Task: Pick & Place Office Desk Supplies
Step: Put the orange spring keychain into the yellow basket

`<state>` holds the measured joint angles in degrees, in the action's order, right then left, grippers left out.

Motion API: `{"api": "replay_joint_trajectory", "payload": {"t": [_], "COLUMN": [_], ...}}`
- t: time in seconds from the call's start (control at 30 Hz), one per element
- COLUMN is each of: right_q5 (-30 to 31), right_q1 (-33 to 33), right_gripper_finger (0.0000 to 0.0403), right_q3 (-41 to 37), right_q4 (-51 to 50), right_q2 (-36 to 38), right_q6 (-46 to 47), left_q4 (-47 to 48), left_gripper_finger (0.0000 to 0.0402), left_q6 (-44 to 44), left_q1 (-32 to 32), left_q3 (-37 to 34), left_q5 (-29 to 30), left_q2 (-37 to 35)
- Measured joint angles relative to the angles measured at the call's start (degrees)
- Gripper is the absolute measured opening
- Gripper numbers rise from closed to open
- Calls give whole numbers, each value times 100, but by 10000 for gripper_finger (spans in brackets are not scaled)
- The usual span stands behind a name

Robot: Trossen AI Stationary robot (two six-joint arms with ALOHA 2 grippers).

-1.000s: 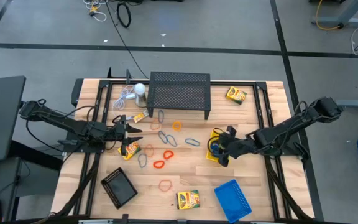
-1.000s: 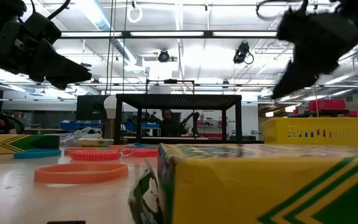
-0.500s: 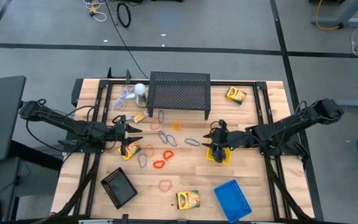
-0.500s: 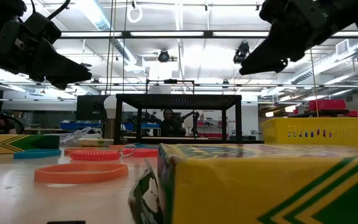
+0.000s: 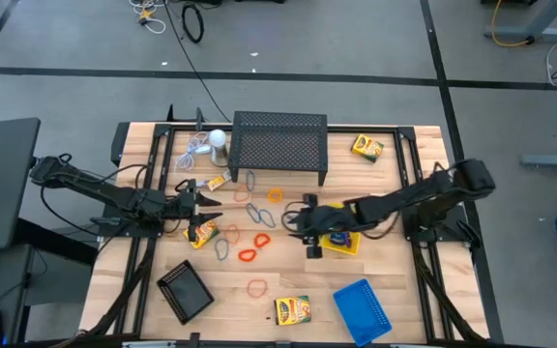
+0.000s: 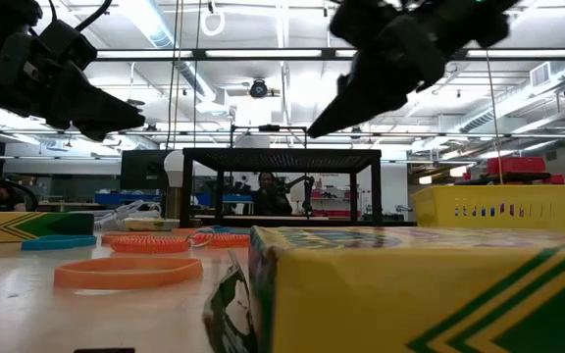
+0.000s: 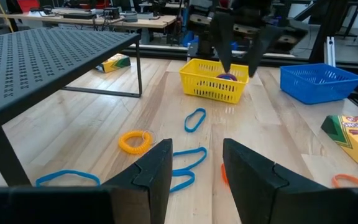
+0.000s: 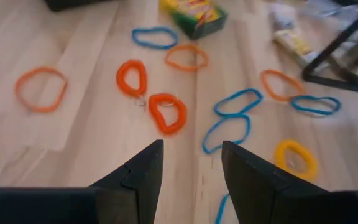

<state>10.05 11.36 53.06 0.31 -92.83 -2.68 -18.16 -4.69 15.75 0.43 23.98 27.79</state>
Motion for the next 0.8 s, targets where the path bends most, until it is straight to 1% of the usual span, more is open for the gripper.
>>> {"api": "replay_joint_trajectory", "payload": {"t": [0.07, 0.13, 0.33, 0.43, 0.57, 0.8], "right_q5": [-185, -248, -298, -418, -555, -993], "right_q1": [-42, -73, -73, -75, -76, -75], "right_gripper_finger": [174, 182, 239, 256, 254, 230], "right_q3": [357, 647, 1191, 1367, 1606, 2099], "right_q4": [-291, -583, -958, -1022, -1140, -1254], "right_q2": [-278, -504, -983, -1119, -1383, -1924], "right_q6": [-106, -242, -661, -771, -968, -1291], "left_q4": [-2, -5, -14, -21, -49, -97], "left_gripper_finger": [149, 149, 149, 149, 149, 149], "left_q6": [0, 0, 0, 3, 19, 20], "left_q1": [-2, 0, 0, -1, -1, -2], "left_q3": [0, 0, 1, 0, 1, 0], "left_q5": [-1, -2, -2, -1, 0, -1], "left_q2": [2, 7, 35, 35, 35, 35]}}
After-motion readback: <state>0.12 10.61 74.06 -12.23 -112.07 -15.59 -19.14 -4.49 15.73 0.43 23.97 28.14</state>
